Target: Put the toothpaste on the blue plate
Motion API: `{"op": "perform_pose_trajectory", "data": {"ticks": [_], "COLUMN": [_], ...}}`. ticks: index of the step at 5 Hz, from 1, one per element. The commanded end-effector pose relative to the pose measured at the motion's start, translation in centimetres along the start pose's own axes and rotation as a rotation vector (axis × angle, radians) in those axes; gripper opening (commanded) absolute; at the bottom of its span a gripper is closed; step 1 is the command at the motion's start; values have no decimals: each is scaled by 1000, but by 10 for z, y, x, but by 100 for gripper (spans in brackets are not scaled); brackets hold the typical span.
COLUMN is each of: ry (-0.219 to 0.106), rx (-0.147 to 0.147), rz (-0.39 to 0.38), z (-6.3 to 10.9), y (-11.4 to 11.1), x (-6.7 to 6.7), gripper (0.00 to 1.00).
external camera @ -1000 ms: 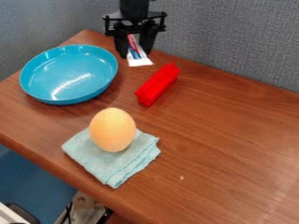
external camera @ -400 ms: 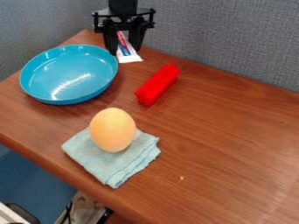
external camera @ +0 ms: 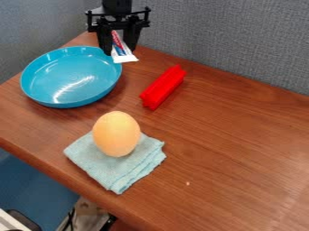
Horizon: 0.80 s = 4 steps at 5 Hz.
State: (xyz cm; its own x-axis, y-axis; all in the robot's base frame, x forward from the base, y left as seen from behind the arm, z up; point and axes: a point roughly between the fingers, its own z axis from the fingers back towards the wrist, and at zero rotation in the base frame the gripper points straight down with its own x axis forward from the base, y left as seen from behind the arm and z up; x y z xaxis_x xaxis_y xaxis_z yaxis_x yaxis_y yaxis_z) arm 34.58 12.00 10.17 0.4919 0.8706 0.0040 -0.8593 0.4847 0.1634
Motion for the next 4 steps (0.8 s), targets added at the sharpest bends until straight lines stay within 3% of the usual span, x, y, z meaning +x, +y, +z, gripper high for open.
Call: {"op": "perform_pose_trajectory", "data": {"ticks": [1,4], "ry": [-48,-42], "rx": [-25,-9], "rz": [15,30], "z": [18,16], "y": [8,15], "x": [15,20], "gripper": [0,0]}}
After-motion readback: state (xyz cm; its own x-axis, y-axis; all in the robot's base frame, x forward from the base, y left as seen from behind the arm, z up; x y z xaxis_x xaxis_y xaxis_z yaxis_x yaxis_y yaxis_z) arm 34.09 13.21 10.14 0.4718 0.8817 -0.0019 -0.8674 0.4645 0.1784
